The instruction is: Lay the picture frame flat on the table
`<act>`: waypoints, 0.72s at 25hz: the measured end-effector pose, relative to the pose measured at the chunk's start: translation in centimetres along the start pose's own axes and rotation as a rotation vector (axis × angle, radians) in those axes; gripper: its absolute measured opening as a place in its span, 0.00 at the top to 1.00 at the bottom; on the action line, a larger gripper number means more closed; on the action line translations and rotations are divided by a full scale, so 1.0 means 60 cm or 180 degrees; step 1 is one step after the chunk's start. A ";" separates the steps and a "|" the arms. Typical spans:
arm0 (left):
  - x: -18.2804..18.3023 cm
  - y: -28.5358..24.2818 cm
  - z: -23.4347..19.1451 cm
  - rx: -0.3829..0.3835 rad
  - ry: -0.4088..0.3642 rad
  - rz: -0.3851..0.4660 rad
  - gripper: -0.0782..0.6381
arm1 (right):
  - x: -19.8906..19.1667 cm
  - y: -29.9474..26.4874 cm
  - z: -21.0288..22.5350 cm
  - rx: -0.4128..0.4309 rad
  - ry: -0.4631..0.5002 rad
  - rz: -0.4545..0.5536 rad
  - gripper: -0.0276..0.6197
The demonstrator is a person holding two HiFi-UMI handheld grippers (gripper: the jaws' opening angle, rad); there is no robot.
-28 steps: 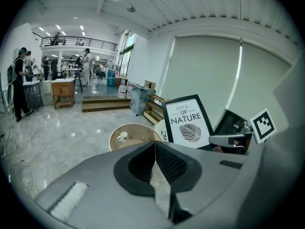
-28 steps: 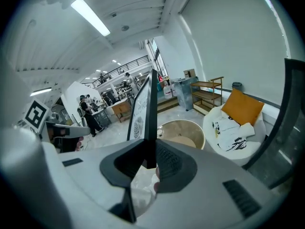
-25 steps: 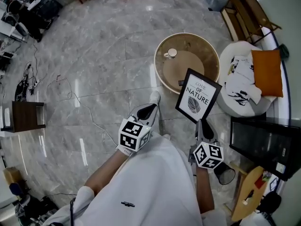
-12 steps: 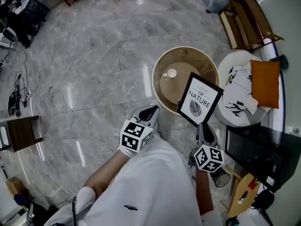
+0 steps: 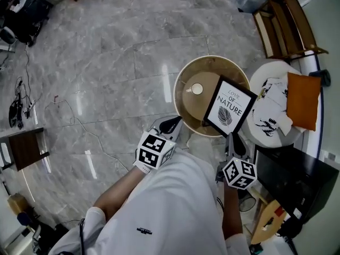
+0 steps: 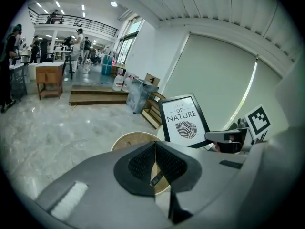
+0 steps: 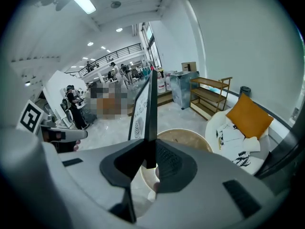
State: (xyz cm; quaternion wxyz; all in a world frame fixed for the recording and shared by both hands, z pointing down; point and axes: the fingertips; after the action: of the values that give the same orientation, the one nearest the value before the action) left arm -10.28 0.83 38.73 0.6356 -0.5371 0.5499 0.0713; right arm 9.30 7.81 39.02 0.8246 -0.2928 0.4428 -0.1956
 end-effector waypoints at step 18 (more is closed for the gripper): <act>0.044 -0.098 0.018 0.0461 0.0206 -0.0141 0.88 | 0.087 -0.123 0.089 0.0348 0.0258 -0.0393 0.85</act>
State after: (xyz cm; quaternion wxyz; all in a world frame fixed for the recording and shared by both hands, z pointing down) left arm -4.61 -2.10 40.03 0.6561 -0.5039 0.5618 -0.0002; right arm 16.14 0.86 42.98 0.8071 -0.2659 0.4456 -0.2817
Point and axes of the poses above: the fingertips, and each gripper's own axes: y backward along the fingers, z to its right, x out of its top, and after that the axes turned 15 degrees about -y, right-handed
